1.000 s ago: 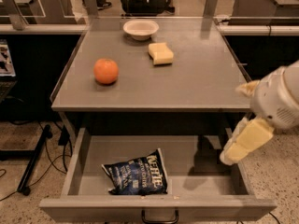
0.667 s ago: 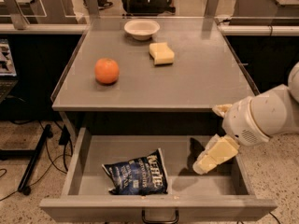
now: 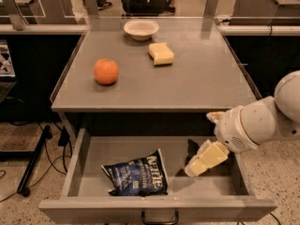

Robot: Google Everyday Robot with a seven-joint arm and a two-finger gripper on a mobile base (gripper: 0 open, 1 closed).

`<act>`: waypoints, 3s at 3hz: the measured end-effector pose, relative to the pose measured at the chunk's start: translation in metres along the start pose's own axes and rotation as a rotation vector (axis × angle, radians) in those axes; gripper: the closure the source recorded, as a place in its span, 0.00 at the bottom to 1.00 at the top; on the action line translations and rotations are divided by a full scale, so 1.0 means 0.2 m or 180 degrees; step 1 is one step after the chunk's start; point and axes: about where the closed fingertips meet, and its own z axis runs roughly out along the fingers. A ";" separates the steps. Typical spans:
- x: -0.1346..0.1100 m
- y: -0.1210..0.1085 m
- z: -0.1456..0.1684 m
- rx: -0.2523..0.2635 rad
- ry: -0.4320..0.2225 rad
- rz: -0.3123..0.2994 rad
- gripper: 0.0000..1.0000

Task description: Pick blue chip bag from top drawer and place on counter

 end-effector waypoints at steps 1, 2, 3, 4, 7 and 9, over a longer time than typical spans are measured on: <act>0.04 0.02 0.06 0.0042 -0.0061 0.0093 0.00; 0.17 0.06 0.37 0.0058 -0.0303 0.0522 0.00; 0.21 0.06 0.57 0.0076 -0.0413 0.0727 0.00; 0.14 0.02 0.80 -0.0028 -0.0502 0.0761 0.00; -0.04 0.19 1.04 -0.0386 -0.0578 0.0615 0.00; -0.04 0.19 1.04 -0.0388 -0.0577 0.0614 0.42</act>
Offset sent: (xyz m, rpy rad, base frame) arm 0.0015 0.0274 -0.1340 0.2162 0.0424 -0.2602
